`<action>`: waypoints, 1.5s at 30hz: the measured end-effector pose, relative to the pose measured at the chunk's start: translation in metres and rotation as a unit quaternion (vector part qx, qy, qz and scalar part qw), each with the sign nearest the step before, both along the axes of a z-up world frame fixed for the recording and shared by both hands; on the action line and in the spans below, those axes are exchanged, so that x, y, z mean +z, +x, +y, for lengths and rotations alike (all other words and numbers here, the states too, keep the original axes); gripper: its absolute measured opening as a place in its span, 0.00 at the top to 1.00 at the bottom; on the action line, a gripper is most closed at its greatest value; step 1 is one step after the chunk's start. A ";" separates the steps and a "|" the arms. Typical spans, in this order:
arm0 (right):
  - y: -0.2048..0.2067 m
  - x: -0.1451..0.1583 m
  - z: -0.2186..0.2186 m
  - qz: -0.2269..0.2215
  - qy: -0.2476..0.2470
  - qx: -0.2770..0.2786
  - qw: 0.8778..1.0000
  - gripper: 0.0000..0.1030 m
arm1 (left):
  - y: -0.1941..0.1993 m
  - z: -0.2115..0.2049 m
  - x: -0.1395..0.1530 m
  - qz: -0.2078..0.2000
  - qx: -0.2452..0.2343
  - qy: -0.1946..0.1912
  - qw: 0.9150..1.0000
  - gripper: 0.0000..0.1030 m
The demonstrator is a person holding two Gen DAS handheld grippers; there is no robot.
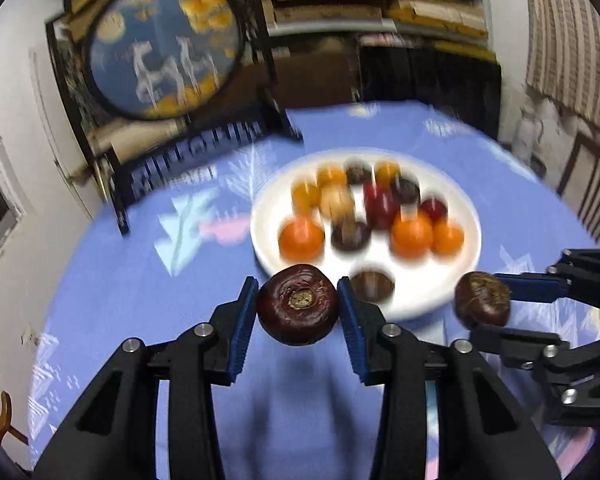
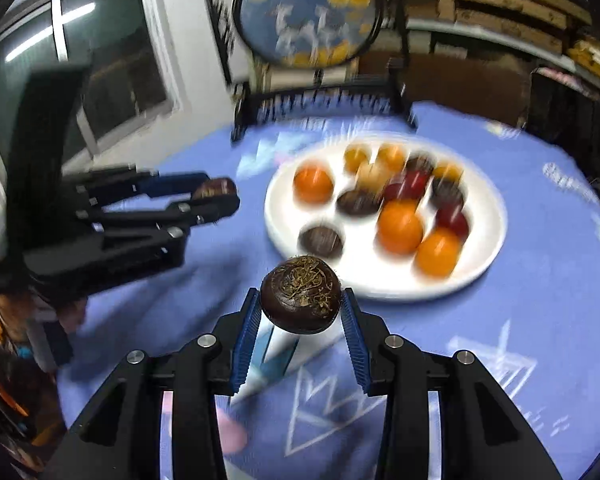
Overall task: Organize fruits
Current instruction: 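Carry both dark brown fruits onto the white plate and open both tools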
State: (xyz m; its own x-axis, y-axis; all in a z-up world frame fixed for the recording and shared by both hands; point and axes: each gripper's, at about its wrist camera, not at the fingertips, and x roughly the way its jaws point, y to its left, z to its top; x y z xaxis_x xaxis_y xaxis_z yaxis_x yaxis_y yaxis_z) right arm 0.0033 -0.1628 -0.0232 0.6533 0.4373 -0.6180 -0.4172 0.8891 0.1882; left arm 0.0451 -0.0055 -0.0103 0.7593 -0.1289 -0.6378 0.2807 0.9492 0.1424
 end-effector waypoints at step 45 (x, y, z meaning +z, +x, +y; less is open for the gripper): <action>0.113 0.016 -0.039 -0.044 0.022 -0.079 0.996 0.60 | 0.101 -0.056 -0.009 -0.027 0.007 0.010 1.000 0.61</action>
State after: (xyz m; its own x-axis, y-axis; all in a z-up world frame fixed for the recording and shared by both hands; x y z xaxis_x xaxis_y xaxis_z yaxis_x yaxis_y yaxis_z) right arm 0.1160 -0.2016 -0.0077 0.7661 0.3502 -0.5389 -0.2897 0.9367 0.1967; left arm 0.1464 -0.0610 -0.0192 0.7948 -0.1055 -0.5976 0.2588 0.9497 0.1765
